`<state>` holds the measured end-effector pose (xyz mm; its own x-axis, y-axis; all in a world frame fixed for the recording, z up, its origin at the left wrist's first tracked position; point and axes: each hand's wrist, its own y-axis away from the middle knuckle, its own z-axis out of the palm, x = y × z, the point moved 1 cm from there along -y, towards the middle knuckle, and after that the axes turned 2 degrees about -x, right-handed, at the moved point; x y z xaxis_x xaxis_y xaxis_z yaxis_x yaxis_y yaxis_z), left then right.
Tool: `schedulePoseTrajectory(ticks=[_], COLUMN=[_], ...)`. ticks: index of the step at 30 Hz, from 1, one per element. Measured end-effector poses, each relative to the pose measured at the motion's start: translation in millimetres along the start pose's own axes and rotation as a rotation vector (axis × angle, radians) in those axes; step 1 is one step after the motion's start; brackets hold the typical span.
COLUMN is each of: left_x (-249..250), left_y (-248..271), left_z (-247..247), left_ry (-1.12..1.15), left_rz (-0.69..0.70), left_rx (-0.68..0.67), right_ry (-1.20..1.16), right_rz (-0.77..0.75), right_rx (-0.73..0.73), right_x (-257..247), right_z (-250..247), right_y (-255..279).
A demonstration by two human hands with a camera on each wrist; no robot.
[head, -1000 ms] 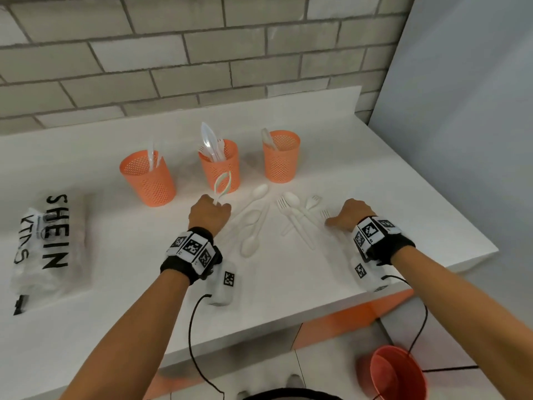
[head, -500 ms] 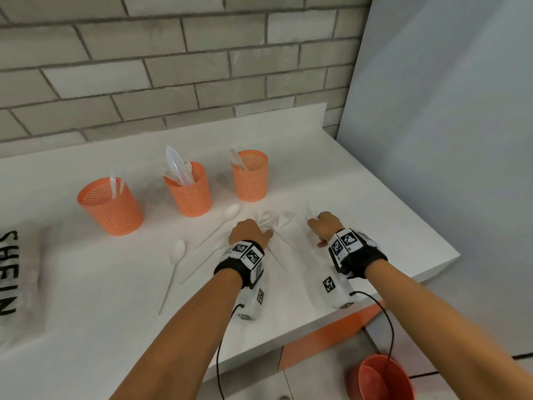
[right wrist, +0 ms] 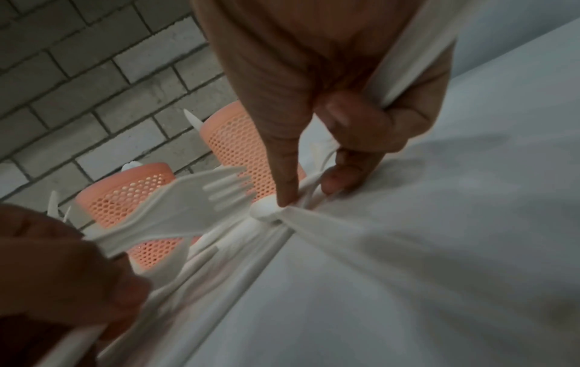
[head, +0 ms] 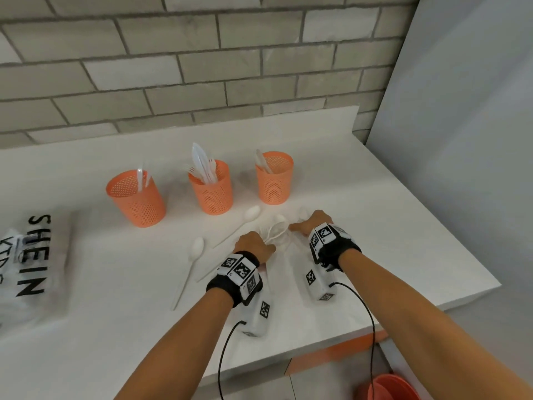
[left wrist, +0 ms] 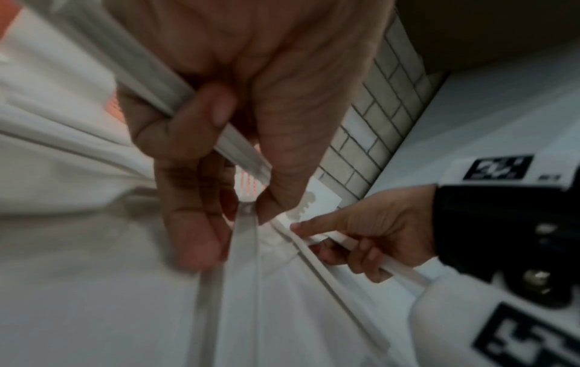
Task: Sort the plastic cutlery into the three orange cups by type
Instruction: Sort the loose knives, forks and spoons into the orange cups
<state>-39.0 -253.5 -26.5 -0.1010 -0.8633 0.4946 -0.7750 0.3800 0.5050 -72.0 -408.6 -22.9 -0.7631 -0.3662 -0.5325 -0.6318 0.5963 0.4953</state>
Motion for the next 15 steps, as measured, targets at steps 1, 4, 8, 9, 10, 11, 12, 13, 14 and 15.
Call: schedulePoseTrajectory(ticks=[1,4,8,9,10,11,12,13,14,15], left_x=[-4,-16,-35,-40,-45,-49,-53,-56,-57,-58], left_y=[2,7,10,11,12,15,17,19,19,20], left_z=[-2,-10,-18,-19,-21,-23,-26,-28,-30,-32], left_ry=[0.018,0.062,0.249,0.306,0.370,0.428,0.472,0.502,0.524,0.531], left_rz=[0.003,0.019,0.037,0.036,0.024,0.009,-0.001,0.000,0.013,0.041], left_rx=[-0.013,-0.007,0.029,0.036,0.039,0.035,0.029,0.026,0.030,0.052], right_ry=[0.001,-0.005,0.015,0.038,0.052,0.058,0.054,0.041,0.022,0.004], right_rz=[-0.013,-0.052,-0.140,-0.156,-0.168,-0.174,-0.178,-0.184,-0.189,-0.201], right_rx=[0.016,0.064,0.124,0.128,0.139,0.157,0.177,0.199,0.218,0.236], right_x=[-3,-12,-27,-30,-33,-36,-38,-39,-40,-41], right_z=[1,5,4,3,1,0,-3,-6,-10,-14], right_y=[0,1,1,1,3,5,7,9,11,13])
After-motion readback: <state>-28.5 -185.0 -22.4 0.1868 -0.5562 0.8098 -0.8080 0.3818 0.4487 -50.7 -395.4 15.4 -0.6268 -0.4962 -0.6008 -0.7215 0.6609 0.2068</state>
